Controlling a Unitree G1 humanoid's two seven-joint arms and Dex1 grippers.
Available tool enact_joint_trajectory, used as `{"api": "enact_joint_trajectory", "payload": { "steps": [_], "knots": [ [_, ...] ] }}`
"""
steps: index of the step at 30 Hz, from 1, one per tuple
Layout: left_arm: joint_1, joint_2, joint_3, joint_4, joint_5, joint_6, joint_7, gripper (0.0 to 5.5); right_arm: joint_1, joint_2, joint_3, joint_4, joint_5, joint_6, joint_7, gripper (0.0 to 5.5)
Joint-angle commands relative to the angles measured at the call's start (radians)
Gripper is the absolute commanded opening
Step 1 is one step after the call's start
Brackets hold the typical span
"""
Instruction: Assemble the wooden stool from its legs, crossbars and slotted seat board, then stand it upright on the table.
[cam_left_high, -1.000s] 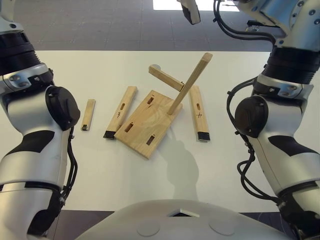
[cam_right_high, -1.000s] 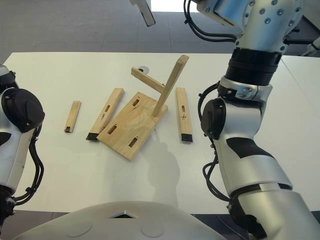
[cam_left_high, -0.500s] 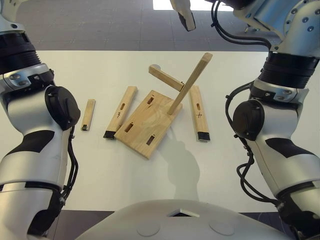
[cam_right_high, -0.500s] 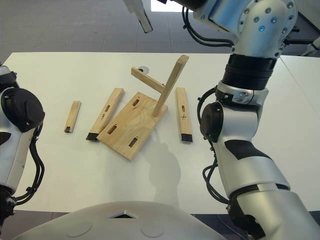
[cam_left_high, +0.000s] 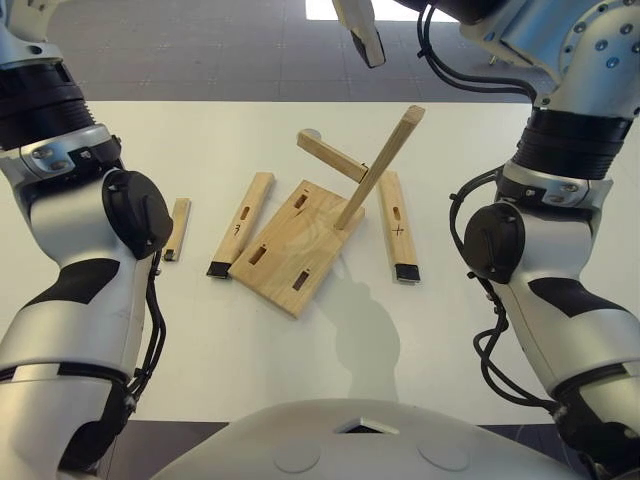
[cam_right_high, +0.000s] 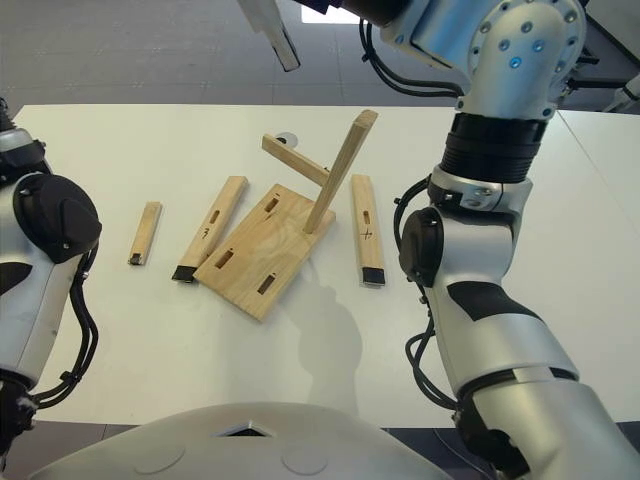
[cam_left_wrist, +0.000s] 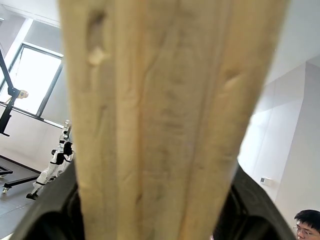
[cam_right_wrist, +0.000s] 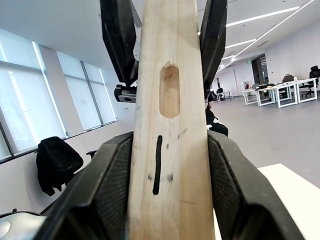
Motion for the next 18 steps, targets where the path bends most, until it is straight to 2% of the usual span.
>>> {"api": "enact_joint_trajectory", "payload": {
  "steps": [1, 12, 13, 18],
  "knots": [
    [0.011, -0.007, 0.01, -0.008, -0.026, 0.018, 0.029, 2.16, 0.011, -0.003, 0.003, -0.011, 0.011, -0.008, -0.006, 2.03],
    [0.038, 0.0, 0.015, -0.004, -0.026, 0.015, 0.035, 2.14, 0.047, 0.005, 0.01, -0.041, 0.0, -0.047, -0.007, 2.03],
    [0.039, 0.002, 0.014, 0.0, -0.02, 0.013, 0.03, 2.14, 0.057, 0.005, 0.016, -0.051, -0.006, -0.055, -0.005, 2.41],
    [0.052, 0.015, 0.013, 0.002, -0.004, 0.011, 0.014, 2.03, 0.094, -0.007, 0.028, -0.076, -0.016, -0.078, -0.008, 3.35]
  ]
}}
